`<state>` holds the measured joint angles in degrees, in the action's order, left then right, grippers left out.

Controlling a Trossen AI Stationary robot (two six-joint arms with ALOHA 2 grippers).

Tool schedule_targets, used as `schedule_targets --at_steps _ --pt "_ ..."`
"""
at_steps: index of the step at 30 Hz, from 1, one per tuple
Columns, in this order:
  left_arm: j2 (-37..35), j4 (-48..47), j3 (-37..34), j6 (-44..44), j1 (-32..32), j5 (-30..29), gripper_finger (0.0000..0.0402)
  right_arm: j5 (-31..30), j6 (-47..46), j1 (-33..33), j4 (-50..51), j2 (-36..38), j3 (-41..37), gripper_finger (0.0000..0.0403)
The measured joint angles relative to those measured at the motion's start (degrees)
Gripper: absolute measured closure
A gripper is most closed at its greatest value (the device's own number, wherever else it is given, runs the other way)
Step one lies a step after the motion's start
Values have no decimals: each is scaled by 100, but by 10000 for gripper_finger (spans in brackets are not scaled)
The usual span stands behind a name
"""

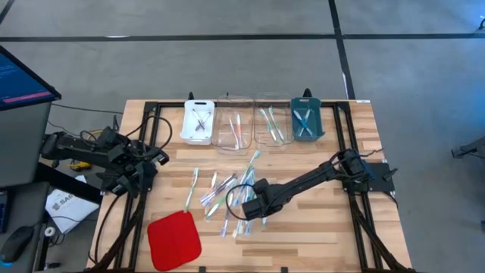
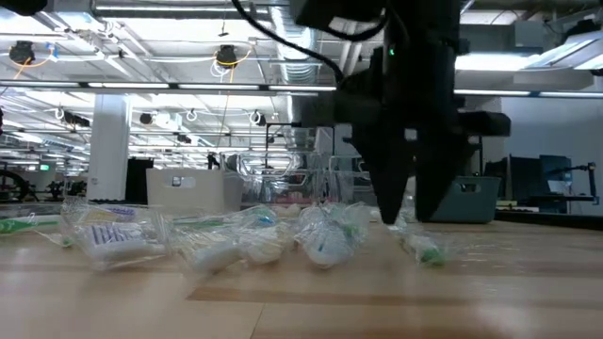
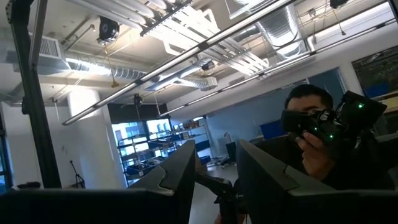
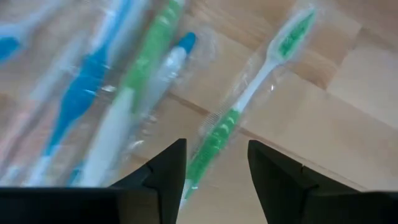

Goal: Pick & Place Toothbrushes
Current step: Put the green toothbrush into the right transparent bin

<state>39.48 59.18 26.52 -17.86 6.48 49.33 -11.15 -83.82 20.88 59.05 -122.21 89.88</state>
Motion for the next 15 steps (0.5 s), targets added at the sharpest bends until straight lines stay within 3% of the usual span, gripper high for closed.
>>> schedule_targets --at_steps 9,15 --pt "0 2 0 -1 0 1 293 174 -198 0 -216 13 -327 241" --pt "0 7 0 -1 0 1 293 189 -114 13 -320 13 -327 283"
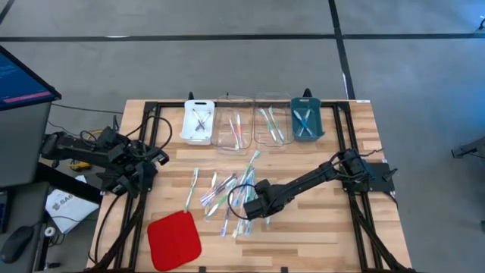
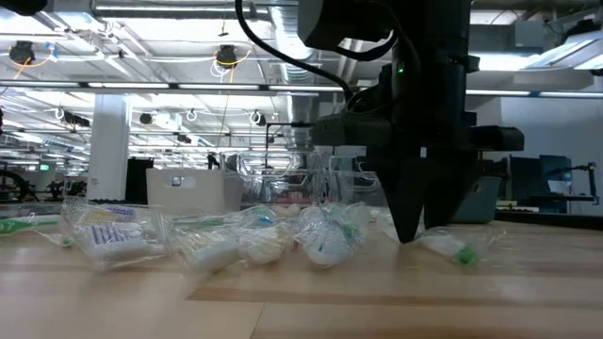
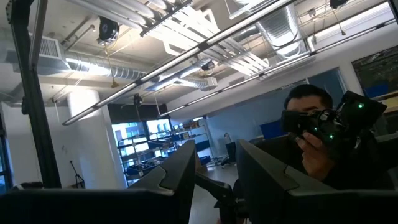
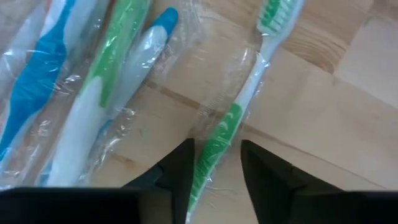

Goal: Pick & Place Toothbrushes
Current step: Put the green toothbrush into the right transparent bin

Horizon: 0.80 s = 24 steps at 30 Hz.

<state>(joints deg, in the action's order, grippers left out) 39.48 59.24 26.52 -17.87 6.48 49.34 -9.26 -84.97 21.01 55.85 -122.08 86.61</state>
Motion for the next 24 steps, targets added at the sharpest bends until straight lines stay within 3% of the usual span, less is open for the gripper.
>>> schedule_targets --at_steps 11,24 --pt "0 -2 0 0 0 0 293 23 374 -13 -19 -59 9 388" --pt "-2 -2 -2 0 0 0 293 -88 400 79 702 587 -31 397"
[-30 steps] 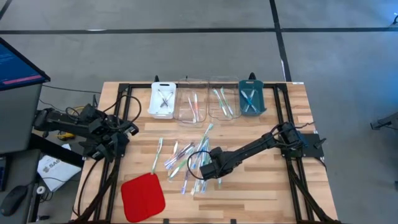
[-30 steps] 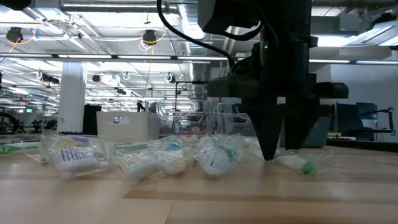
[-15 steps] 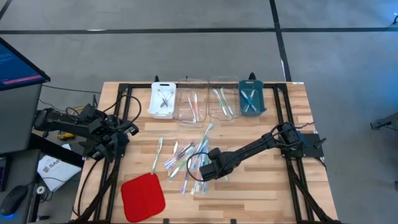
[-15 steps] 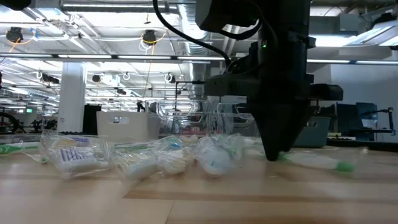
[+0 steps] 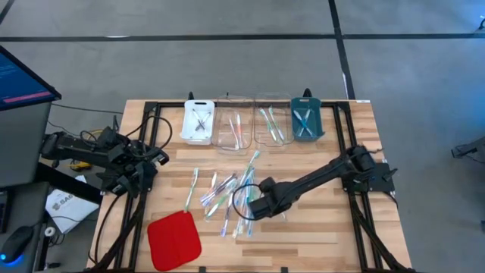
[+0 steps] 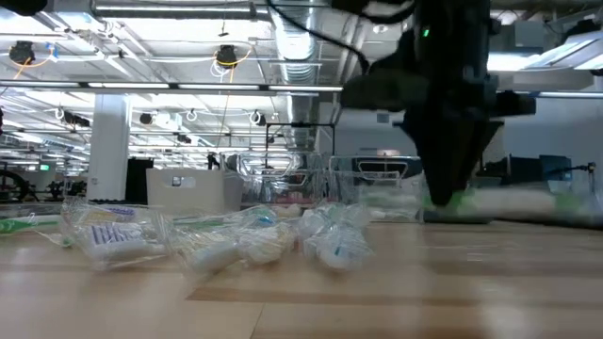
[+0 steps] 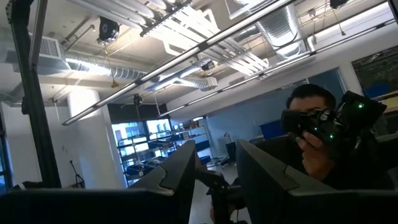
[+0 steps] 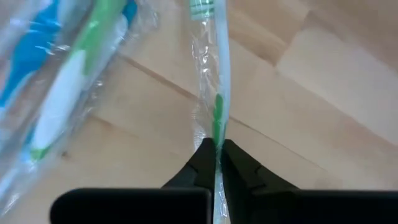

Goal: Pick & Place Toothbrushes
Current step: Put the green toothbrush into the right transparent bin

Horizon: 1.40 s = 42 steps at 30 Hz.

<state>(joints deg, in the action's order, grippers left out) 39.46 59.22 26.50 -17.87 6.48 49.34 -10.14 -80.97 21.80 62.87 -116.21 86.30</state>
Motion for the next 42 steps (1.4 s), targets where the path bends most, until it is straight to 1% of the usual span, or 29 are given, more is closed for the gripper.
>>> schedule_targets --at_steps 6,10,14,19,24,27,28,31,34,39,42 --pt "2 -2 0 -2 0 0 293 -548 291 -80 54 872 11 397" --pt "2 0 0 -1 0 0 293 -973 672 -506 434 1568 13 397" --pt "2 13 0 -2 -2 0 293 -1161 1252 -1342 731 2144 20 397" --pt "0 17 0 -2 -2 0 293 -1167 2587 -2713 207 2488 20 397" --pt "2 17 0 0 -2 0 293 -666 3717 -4166 -401 2363 26 397" --pt "2 15 -2 0 -2 0 293 -350 4152 -4814 -528 2033 13 397" --pt "0 14 -2 0 -2 0 293 -293 4254 -4939 -616 1892 12 397" --pt "2 0 -2 -2 -2 0 293 58 4534 -5162 -842 1499 20 397" --pt "2 -27 -2 0 -2 2 293 262 4586 -5160 -949 1129 20 397" --pt "2 -39 -2 -1 -3 24 293 261 4518 -5157 -939 710 20 393" --pt "2 -42 -2 -2 -2 42 293 261 4510 -5165 -948 622 20 374"
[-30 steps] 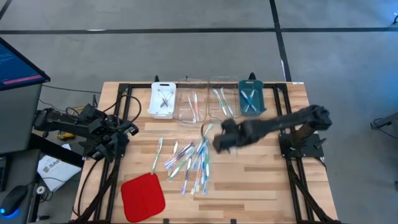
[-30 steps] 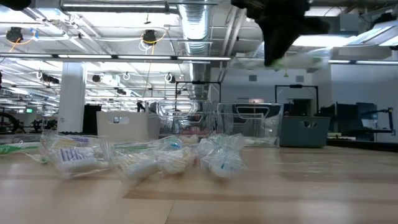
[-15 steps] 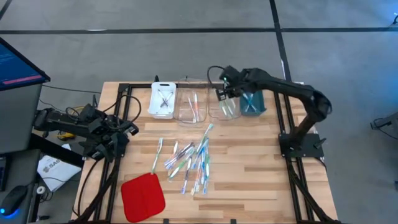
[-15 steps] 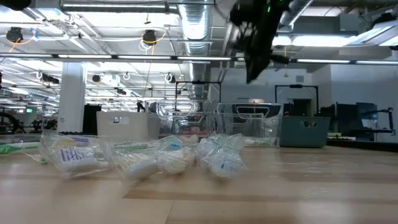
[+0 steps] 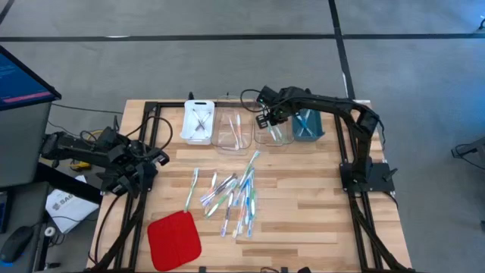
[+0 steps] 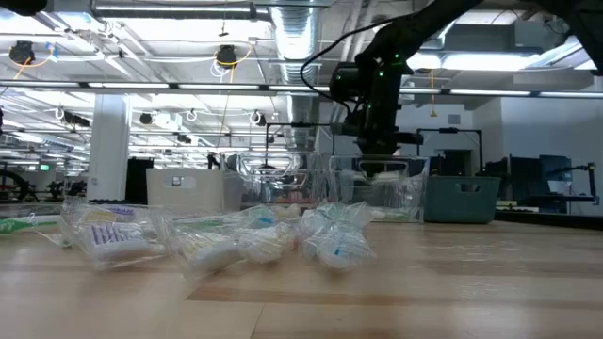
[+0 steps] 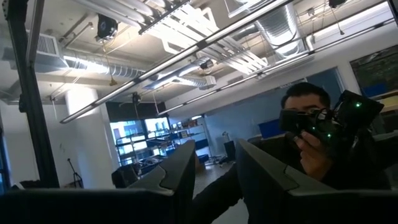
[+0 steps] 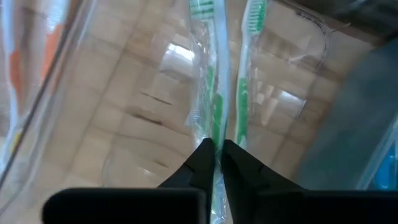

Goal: Pick & Place Toothbrushes
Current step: Put the green toothbrush into the right transparent bin

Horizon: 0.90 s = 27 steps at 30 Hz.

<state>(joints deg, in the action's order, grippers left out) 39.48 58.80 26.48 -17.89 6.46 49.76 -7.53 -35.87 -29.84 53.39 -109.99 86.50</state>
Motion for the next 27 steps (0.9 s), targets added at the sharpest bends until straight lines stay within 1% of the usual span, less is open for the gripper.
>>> schedule_targets --at_steps 5,9,12,16,22,27 --pt "0 -5 0 0 0 4 293 6 -14 -28 18 39 13 326" --pt "0 -7 0 0 0 6 293 4 102 -33 -22 255 28 287" --pt "0 -11 0 1 0 7 293 7 135 -33 -23 484 24 257" --pt "0 -23 0 1 -1 7 293 8 137 -18 -70 997 24 223" --pt "0 -29 0 2 -2 7 293 2 142 248 -453 1851 22 194" --pt "0 -30 0 0 0 7 293 1 316 797 -877 2381 22 188"
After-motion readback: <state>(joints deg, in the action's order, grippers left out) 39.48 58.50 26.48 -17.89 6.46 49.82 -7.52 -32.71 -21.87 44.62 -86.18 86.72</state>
